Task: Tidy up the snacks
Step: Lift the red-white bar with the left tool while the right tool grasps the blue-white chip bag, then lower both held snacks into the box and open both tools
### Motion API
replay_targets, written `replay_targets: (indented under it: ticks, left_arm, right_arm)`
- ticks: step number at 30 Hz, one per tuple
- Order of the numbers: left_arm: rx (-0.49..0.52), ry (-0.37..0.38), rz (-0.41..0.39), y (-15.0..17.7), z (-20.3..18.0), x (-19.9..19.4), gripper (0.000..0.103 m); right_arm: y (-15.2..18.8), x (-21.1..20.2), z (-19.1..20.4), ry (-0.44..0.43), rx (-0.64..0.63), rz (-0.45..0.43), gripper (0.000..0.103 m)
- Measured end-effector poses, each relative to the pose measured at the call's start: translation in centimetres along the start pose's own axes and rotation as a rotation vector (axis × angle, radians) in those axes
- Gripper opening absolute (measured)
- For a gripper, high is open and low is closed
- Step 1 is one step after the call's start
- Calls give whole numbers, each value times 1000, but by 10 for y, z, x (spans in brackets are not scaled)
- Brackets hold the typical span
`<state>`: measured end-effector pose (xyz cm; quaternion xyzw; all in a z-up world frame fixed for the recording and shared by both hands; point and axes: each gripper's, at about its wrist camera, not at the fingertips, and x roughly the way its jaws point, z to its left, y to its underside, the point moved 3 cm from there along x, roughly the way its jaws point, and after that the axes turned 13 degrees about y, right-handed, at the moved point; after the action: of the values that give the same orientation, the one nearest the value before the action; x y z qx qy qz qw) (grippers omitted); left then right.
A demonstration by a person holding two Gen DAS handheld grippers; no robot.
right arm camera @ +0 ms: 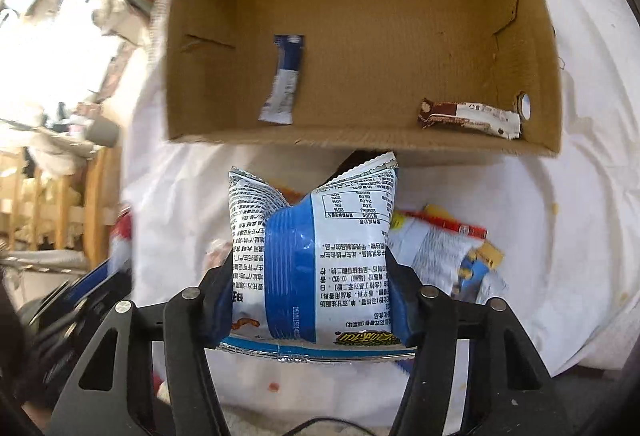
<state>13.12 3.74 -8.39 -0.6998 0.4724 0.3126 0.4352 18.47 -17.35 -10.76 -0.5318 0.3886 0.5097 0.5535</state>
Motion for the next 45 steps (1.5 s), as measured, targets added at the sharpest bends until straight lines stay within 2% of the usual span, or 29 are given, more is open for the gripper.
replay_targets:
  ticks: [4, 8, 12, 18, 21, 25, 27, 30, 32, 34, 43, 45]
  left_arm:
    - [3, -10, -37, -4, -4, -6, 26]
    - [28, -11, -88, -20, -15, -16, 26]
    - [65, -33, -123, -45, -32, -21, 26]
    - [154, -55, -179, -91, -64, -17, 26]
    - [202, -63, -199, -111, -78, -5, 26]
    - [267, -43, -211, -125, -87, 23, 26]
    - [267, 0, -211, -122, -84, 37, 26]
    - [257, -31, -196, -121, -79, 53, 26]
    - [269, -8, -197, -123, -82, 56, 26]
    - [280, -21, -203, -127, -84, 60, 26]
    - [247, 0, -167, -129, -80, 74, 27]
    - [234, 5, -153, -130, -78, 76, 27]
  right_arm:
    - [9, -30, -9, -88, 7, -96, 62]
    - [6, -55, -22, -107, 18, -198, 62]
    - [-10, -58, -35, -141, 64, -246, 62]
    - [-52, -68, -46, -203, 109, -327, 63]
    - [-75, -68, -47, -211, 123, -364, 63]
    - [-96, -58, -54, -144, 71, -453, 63]
    - [-95, -45, -57, -123, 67, -443, 63]
    - [-94, -29, -57, -83, 66, -400, 63]
    - [-96, -23, -55, -87, 61, -386, 63]
    - [-102, -17, -52, -88, 60, -370, 63]
    - [-114, 4, -44, -127, 72, -314, 65]
    - [-114, 8, -47, -139, 87, -299, 69]
